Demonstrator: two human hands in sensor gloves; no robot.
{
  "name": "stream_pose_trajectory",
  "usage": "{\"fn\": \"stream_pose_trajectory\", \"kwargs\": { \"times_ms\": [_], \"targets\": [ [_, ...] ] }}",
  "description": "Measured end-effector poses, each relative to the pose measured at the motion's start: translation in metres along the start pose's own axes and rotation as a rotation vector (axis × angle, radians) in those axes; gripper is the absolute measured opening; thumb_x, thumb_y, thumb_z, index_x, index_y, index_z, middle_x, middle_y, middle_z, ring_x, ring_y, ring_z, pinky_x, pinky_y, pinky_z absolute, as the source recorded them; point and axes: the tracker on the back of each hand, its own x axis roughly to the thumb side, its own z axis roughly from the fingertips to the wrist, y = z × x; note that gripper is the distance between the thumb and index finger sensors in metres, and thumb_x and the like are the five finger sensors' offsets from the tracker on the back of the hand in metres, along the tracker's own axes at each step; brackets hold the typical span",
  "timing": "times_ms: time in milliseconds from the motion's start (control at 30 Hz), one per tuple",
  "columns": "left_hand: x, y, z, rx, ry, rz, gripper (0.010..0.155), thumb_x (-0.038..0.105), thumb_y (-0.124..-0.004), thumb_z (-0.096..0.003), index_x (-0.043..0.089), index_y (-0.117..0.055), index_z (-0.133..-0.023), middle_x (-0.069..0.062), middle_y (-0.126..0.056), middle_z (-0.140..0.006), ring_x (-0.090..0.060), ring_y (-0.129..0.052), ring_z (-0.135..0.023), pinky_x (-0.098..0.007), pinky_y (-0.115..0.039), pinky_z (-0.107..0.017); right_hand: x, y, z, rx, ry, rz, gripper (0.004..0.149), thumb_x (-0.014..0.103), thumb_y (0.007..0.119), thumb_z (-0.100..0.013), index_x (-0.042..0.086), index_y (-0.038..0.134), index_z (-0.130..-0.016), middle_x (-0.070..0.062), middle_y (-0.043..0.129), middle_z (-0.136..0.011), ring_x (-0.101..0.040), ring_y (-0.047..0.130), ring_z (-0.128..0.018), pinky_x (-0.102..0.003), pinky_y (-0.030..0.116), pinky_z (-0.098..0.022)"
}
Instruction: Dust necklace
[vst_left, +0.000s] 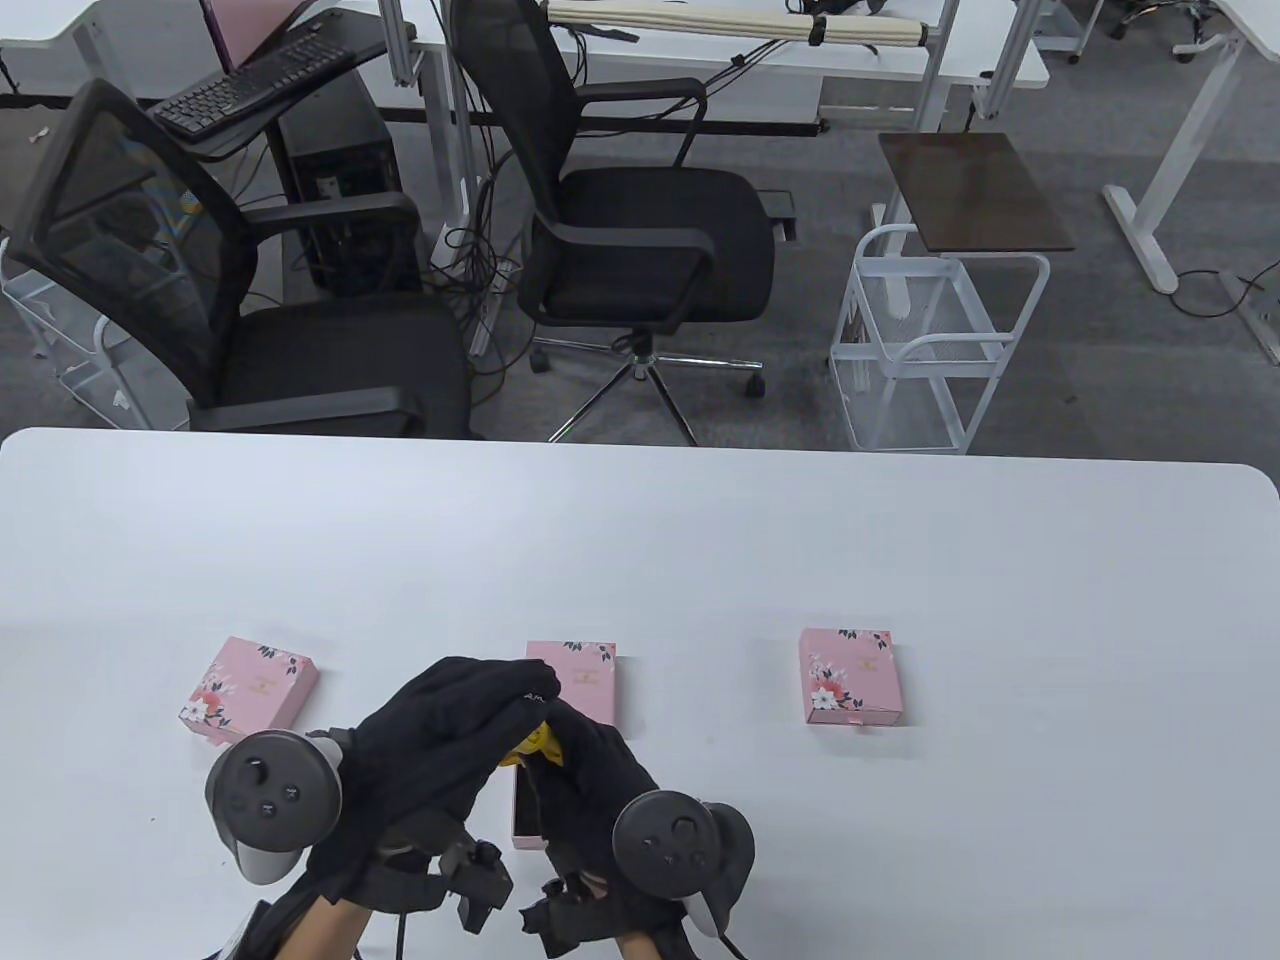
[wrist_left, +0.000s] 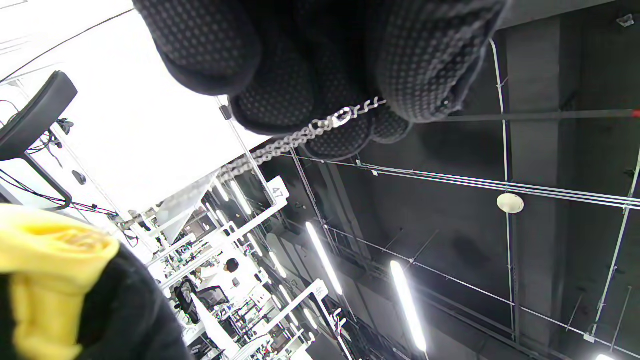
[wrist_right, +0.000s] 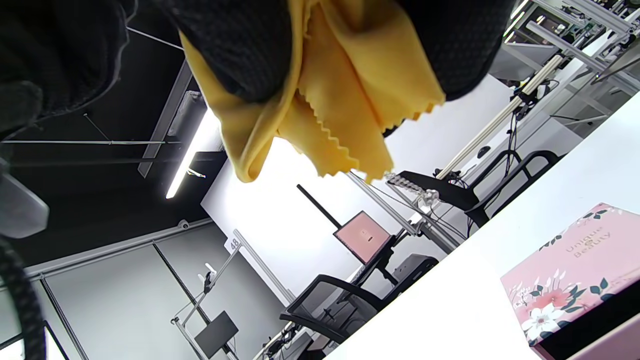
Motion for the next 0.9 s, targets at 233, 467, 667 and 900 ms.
{"fn": "stream_pose_trajectory", "kwargs": {
  "times_ms": [233, 467, 667, 900],
  "targets": [
    [0.001, 0.0, 0.001, 0.006, -0.006, -0.007, 0.036, 0.044, -0.087, -0.0547, 0.03, -0.093, -0.088, 0.0, -0.102, -0.083, -0.022, -0.094, -0.072, -0.041, -0.084, -0.052, 0.0, 0.0, 0.001, -0.021, -0.001, 0.001, 0.042, 0.034, 0.082, -0.059, 0.013, 0.075, -0.094, -0.011, 0.092, -0.076, -0.035, 0.093, -0.059, -0.049, 0.078, -0.053],
    [0.001, 0.006, 0.002, 0.031, -0.004, -0.001, 0.036, 0.044, -0.087, -0.0548, 0.03, -0.092, -0.088, 0.0, -0.102, -0.083, -0.022, -0.094, -0.072, -0.041, -0.084, -0.052, 0.001, 0.002, 0.002, -0.009, -0.001, -0.012, 0.042, 0.035, 0.081, -0.059, 0.013, 0.075, -0.094, -0.012, 0.092, -0.076, -0.035, 0.093, -0.06, -0.05, 0.078, -0.053],
    [0.001, 0.01, 0.003, 0.048, 0.0, -0.002, 0.036, 0.044, -0.087, -0.0549, 0.03, -0.092, -0.088, 0.0, -0.102, -0.084, -0.022, -0.094, -0.072, -0.041, -0.084, -0.052, 0.003, 0.004, 0.002, 0.016, -0.007, -0.027, 0.041, 0.027, 0.08, -0.06, 0.011, 0.073, -0.098, -0.015, 0.09, -0.083, -0.038, 0.093, -0.066, -0.05, 0.078, -0.054],
    [0.002, 0.012, 0.003, 0.049, -0.008, -0.003, 0.036, 0.044, -0.087, -0.0547, 0.03, -0.092, -0.088, 0.0, -0.102, -0.084, -0.022, -0.094, -0.072, -0.041, -0.084, -0.053, 0.002, 0.005, 0.002, 0.039, 0.003, -0.026, 0.041, 0.024, 0.08, -0.06, 0.011, 0.073, -0.098, -0.016, 0.091, -0.084, -0.038, 0.093, -0.066, -0.05, 0.078, -0.054]
  ]
}}
